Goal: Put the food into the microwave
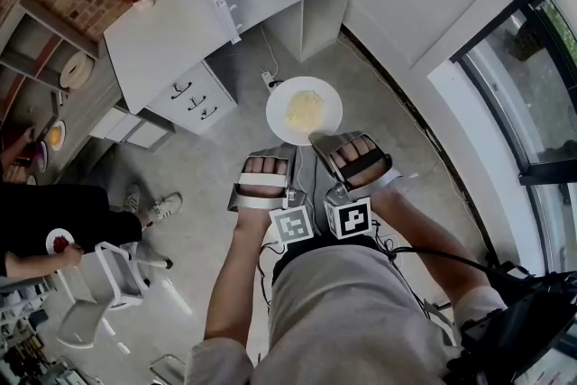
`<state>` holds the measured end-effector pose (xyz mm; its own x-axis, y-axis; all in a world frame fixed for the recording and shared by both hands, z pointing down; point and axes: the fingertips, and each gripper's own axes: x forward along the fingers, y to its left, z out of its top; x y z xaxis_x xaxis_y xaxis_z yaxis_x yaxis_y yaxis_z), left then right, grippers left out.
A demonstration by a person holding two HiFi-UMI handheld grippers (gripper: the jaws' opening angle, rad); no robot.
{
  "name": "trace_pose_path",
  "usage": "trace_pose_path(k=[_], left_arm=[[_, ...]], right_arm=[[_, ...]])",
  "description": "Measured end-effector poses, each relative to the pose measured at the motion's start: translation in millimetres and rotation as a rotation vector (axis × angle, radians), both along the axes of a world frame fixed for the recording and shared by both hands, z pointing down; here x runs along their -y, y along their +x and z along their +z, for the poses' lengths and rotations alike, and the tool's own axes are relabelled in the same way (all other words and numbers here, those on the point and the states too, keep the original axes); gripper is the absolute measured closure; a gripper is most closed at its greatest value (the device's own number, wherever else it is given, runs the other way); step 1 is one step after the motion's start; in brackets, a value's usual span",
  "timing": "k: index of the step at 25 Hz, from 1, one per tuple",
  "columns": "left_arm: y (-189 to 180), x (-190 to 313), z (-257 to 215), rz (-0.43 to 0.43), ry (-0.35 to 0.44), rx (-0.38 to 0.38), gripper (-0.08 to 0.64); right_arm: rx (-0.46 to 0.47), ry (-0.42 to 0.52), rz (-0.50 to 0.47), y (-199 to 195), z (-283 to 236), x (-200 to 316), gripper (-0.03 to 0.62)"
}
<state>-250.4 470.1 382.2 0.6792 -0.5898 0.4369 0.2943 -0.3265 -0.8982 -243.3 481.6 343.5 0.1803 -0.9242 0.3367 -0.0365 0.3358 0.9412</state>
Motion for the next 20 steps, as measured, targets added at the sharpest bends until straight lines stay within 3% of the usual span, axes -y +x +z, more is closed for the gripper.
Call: trace_pose_path(k=[11, 20], left_arm=[[-11.5, 11.7, 8.7, 0.002, -0.046, -0.021, 0.554], [12.2, 20.5, 28.4, 0.046, -0.09, -0.006, 0.554]], right_arm=[[0.016, -0.026, 0.045, -5.2, 8.1, 11.3, 0.574], [0.04, -0.051, 0.091, 19.2, 23.4, 19.7, 0.574]])
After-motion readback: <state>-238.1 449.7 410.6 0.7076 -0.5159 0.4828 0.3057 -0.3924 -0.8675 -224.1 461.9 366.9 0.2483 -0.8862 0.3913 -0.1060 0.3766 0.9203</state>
